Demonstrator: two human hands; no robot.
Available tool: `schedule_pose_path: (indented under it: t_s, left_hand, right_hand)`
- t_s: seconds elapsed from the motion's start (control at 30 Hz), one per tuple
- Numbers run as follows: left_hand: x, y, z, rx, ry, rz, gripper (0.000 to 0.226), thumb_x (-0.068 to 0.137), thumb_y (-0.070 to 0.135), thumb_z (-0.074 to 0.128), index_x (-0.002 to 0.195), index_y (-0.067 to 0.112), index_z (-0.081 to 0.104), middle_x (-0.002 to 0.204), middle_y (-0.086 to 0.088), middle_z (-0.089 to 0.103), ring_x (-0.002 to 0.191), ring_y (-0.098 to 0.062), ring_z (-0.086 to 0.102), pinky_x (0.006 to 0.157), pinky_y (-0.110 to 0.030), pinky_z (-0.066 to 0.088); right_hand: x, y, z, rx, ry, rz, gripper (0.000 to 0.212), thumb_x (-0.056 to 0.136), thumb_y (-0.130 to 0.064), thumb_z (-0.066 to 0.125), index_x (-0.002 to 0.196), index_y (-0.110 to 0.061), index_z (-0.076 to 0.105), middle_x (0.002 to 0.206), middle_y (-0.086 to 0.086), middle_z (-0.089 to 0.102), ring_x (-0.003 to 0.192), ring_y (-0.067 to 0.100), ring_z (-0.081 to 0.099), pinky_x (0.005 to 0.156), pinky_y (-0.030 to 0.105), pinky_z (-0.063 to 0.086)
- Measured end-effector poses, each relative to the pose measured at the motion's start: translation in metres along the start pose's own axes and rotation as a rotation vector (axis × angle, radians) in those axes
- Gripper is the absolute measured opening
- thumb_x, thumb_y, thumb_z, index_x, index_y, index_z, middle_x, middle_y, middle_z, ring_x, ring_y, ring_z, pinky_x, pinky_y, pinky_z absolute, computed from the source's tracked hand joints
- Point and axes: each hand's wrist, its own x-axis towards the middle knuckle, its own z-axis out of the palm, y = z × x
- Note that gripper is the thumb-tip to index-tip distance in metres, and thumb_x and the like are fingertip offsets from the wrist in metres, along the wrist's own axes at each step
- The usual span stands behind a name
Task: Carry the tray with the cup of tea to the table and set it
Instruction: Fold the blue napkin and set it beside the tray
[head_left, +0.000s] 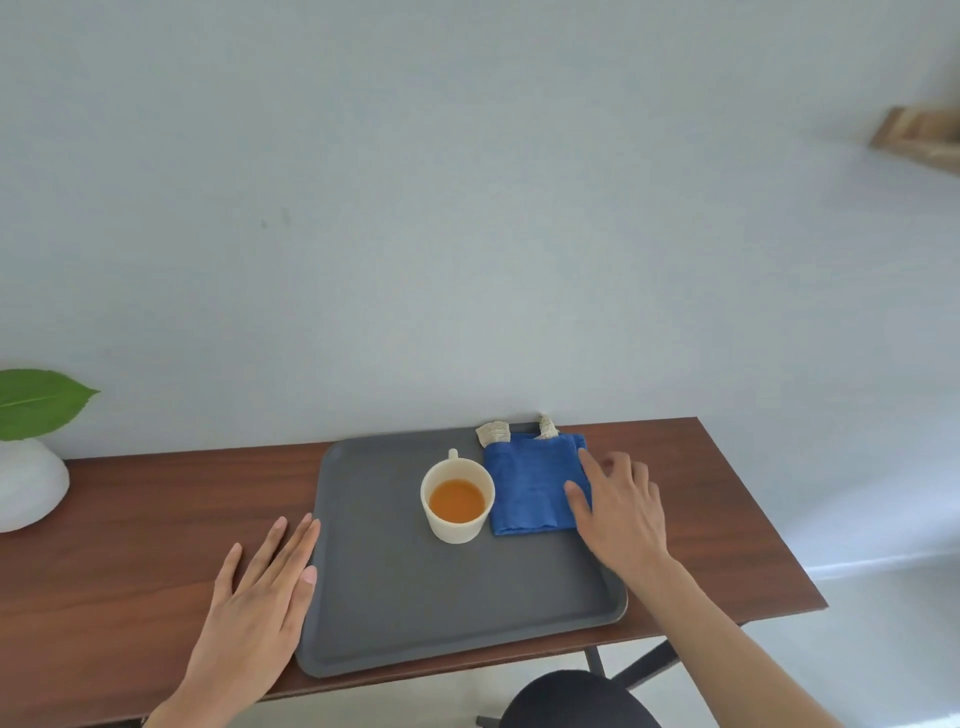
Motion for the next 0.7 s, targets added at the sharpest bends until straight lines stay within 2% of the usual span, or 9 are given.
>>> schedule_pose_path:
  t_s: [0.13,0.27,0.33,0.4,0.47,0.57,0.7]
  left_hand:
    - [0.001,0.000,-0.001,-0.025,0.006,-0.012,0.063,0.103,0.054,0.006,0.162,0.034,0.018,0.167,0.021,0.022,0.157,-0.002,0.006,0.129,-0.051,0.013]
    - [0.001,-0.001,0.000,-0.035,0.009,-0.017,0.063,0.103,0.057,0.006,0.162,0.036,0.017,0.167,0.022,0.022,0.156,0.001,0.005,0.129,-0.050,0.012]
    - [0.001,0.000,0.000,-0.036,0.014,-0.021,0.063,0.103,0.057,0.006,0.162,0.036,0.017,0.167,0.022,0.022,0.155,0.003,0.004,0.129,-0.049,0.012]
    - [0.000,0.002,-0.001,-0.035,0.020,-0.023,0.064,0.103,0.057,0.005,0.162,0.035,0.018,0.166,0.022,0.022,0.155,0.004,0.003,0.129,-0.047,0.011]
    - [0.000,0.005,-0.003,-0.040,0.028,-0.027,0.065,0.102,0.057,0.006,0.162,0.034,0.018,0.166,0.022,0.023,0.155,0.003,0.004,0.129,-0.047,0.011]
    - [-0.001,0.008,-0.006,-0.043,0.025,-0.034,0.068,0.101,0.058,0.005,0.162,0.031,0.017,0.165,0.022,0.023,0.156,0.001,0.007,0.129,-0.046,0.011]
    - [-0.001,0.010,-0.007,-0.050,0.027,-0.046,0.069,0.100,0.059,0.006,0.162,0.031,0.017,0.165,0.022,0.024,0.155,0.004,0.006,0.129,-0.046,0.011]
  right_hand:
    - [0.002,0.019,0.004,0.021,-0.103,-0.039,0.055,0.103,-0.056,0.033,0.149,-0.028,0.042,0.116,0.005,0.054,0.103,0.025,0.053,0.078,0.040,0.053]
    - [0.004,0.020,0.010,0.149,-0.093,-0.086,0.049,0.107,-0.045,0.034,0.148,-0.021,0.046,0.099,-0.001,0.052,0.085,0.017,0.054,0.063,0.032,0.048]
    - [0.003,0.020,0.012,0.240,-0.081,-0.092,0.044,0.108,-0.038,0.037,0.145,-0.016,0.049,0.094,-0.002,0.050,0.077,0.016,0.052,0.062,0.030,0.044]
    - [0.002,0.021,0.012,0.313,-0.037,-0.096,0.037,0.108,-0.028,0.041,0.137,-0.011,0.057,0.087,-0.001,0.049,0.070,0.015,0.049,0.061,0.029,0.040]
    - [0.001,0.023,0.011,0.349,0.009,-0.105,0.026,0.107,-0.019,0.044,0.120,-0.008,0.063,0.081,-0.001,0.045,0.065,0.015,0.044,0.059,0.030,0.037]
    - [0.002,0.029,0.004,0.346,0.058,-0.118,0.015,0.103,-0.009,0.047,0.092,-0.007,0.057,0.077,0.000,0.042,0.064,0.019,0.040,0.057,0.034,0.037]
    - [0.007,0.057,-0.008,0.246,0.088,-0.121,0.013,0.092,0.006,0.055,0.098,-0.003,0.063,0.086,0.009,0.055,0.074,0.026,0.051,0.061,0.037,0.049]
